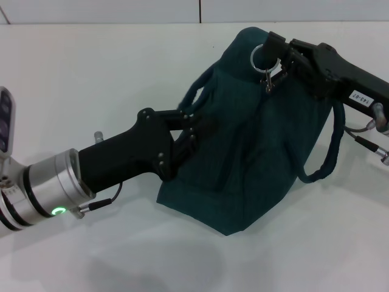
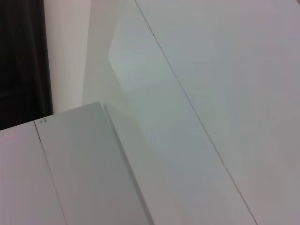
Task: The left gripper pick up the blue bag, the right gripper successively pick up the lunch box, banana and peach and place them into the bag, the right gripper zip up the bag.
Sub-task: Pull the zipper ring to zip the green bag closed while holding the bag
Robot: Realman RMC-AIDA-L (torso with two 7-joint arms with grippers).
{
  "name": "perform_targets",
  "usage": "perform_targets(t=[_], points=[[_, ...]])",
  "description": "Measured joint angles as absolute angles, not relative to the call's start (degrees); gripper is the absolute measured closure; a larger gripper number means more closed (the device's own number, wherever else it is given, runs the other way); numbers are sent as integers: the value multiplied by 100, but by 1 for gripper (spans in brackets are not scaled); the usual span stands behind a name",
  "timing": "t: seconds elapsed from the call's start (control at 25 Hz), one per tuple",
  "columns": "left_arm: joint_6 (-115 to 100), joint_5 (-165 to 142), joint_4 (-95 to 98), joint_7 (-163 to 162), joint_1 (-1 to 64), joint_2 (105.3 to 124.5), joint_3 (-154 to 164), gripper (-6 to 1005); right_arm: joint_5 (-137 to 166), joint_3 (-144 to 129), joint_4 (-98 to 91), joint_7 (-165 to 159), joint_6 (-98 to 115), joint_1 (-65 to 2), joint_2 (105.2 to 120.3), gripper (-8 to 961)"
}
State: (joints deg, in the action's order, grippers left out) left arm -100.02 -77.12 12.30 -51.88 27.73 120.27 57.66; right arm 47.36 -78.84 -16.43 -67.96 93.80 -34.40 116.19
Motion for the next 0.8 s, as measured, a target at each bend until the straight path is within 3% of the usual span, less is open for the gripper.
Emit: perform_targets(t=[0.2,0.4,0.8], points=[[-10001,-7759,1230,-5262,2813,12008,5766,883,4735,-7884,-1643,-6798,9367,-3438,11619,939],[-10013,-7767,1230,-5302,2805,11999,5772,954,4724,-7850,-1643,-6801,9367,-3420,11619,940],[-10050,-7768,1238,-5344,2797,11981,5983,954,4600,-7831,-1643,-6803,9430,-3372,11592,942]])
